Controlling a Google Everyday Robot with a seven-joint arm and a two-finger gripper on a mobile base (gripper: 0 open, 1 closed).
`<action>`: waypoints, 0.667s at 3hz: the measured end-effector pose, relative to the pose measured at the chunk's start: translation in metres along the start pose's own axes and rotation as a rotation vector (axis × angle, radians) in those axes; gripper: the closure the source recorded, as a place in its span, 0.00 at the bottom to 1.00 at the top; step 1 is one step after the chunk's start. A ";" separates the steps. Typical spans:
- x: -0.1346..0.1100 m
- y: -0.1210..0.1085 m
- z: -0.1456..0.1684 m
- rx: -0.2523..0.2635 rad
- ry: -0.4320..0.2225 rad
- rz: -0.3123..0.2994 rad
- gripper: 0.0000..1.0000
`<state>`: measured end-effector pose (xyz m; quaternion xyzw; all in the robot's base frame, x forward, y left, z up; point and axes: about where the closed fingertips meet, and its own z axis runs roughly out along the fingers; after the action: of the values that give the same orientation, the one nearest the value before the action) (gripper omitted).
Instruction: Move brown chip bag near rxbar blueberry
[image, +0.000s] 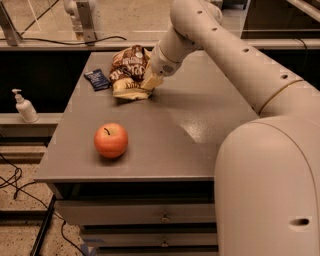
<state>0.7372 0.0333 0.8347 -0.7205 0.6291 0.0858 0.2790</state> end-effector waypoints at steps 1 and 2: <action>0.000 0.000 -0.001 0.000 0.000 0.000 0.96; -0.001 0.000 0.000 -0.002 0.000 0.000 0.79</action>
Offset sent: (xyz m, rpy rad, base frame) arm 0.0001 -0.0002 0.0009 -0.0001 -0.0001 -0.0004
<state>0.7372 0.0341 0.8351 -0.7207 0.6290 0.0865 0.2781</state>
